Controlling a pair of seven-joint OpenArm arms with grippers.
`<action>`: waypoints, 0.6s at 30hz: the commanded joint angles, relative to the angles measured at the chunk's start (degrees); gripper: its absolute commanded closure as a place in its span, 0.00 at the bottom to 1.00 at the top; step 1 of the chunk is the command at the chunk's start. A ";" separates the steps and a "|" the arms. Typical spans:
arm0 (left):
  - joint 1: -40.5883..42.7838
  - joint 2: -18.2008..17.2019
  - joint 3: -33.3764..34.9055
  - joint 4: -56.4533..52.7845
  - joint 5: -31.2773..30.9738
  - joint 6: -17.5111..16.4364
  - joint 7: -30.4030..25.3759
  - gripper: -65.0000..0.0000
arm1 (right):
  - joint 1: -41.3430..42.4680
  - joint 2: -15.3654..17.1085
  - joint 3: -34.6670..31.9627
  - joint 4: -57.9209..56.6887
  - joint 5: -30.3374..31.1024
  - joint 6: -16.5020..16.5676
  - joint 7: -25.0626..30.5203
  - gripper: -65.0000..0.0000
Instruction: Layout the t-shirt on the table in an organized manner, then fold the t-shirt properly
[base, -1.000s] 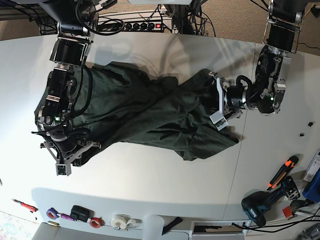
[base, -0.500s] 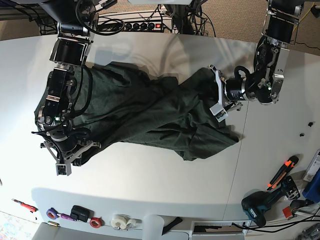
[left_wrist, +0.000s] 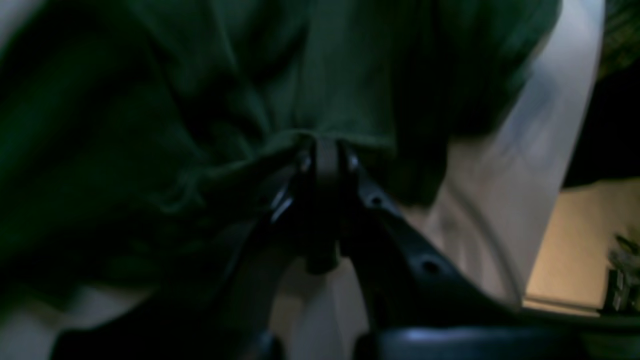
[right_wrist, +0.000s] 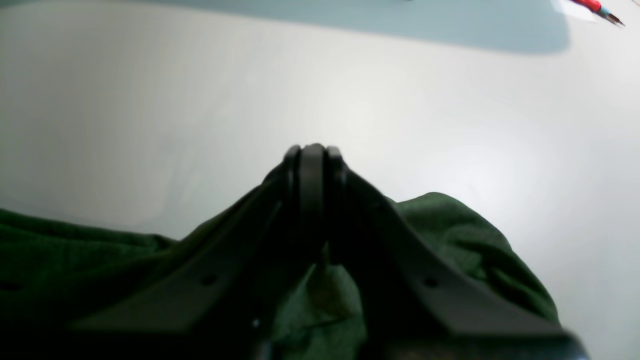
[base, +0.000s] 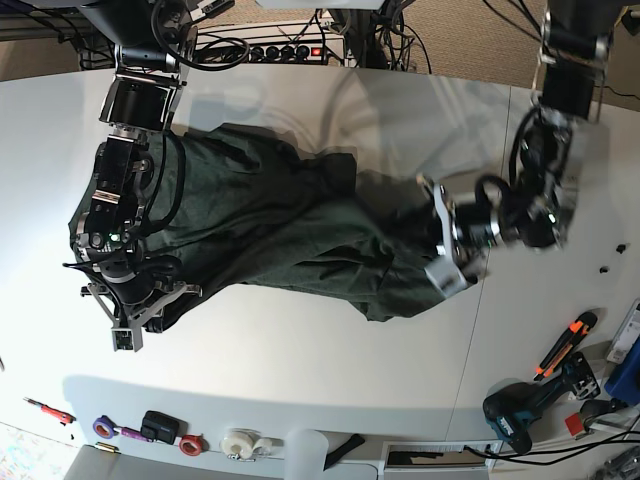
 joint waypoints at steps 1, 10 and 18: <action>-2.69 -0.52 -0.83 1.01 -1.57 -0.28 -1.25 1.00 | 1.57 0.52 0.17 0.85 0.17 -0.22 2.27 1.00; -12.76 -0.55 -9.68 1.36 -7.82 -0.28 1.86 1.00 | 2.54 0.50 0.17 0.85 0.17 -1.07 5.33 1.00; -15.04 -3.04 -22.97 7.28 -25.09 -0.28 15.50 1.00 | 2.84 0.50 0.17 0.85 0.17 -1.90 5.95 1.00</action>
